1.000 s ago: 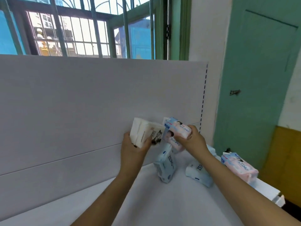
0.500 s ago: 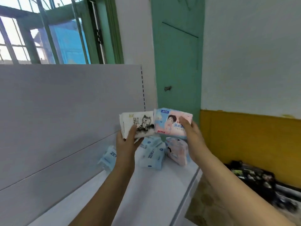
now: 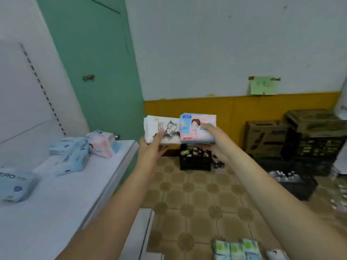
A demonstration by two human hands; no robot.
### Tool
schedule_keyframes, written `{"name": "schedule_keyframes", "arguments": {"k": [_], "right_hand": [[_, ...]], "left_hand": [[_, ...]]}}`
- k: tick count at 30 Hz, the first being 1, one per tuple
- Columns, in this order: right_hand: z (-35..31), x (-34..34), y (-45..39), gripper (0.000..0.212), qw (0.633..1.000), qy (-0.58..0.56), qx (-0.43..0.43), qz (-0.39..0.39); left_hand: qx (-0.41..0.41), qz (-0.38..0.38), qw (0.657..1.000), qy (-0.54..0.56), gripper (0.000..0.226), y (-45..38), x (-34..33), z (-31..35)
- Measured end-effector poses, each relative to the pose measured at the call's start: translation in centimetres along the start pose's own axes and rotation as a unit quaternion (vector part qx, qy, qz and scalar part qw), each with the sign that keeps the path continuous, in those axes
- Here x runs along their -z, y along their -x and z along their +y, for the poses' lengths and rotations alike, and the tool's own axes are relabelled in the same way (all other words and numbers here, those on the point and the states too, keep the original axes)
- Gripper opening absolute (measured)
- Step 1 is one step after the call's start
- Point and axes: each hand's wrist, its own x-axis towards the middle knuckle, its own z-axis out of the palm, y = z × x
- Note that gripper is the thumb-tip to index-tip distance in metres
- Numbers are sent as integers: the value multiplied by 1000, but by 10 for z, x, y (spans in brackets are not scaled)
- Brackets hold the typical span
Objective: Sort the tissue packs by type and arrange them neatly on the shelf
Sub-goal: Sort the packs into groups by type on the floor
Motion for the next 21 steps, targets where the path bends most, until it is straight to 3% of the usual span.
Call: {"name": "schedule_keyframes", "arguments": {"k": [3,6,9,13,16,19,21], "right_hand": [[17,77,29,44,997,14,-27,64],[54,152,64,53,988,20,-71,136],[103,220,102,56,972,15,-133,195],[156,286,145,51,950,-8,-199,242],[190,322,169,53,931,-14,-232,282],[211,339,173,51,921,-14,-250,300],[222,344,167,46,914,-19,-267,306]], "left_hand": [[51,-43,998,9,48,27,-46,-56],[114,-67,991,-4,42,64,-86,-121],[211,-50,976,0,43,104,-109,-188],[326,-12,945,26,25,145,-115,-257],[392,11,917,69,33,158,-115,-294],[432,-30,899,70,35,155,-123,-320],[462,-57,883,66,58,148,-132,-337]]}}
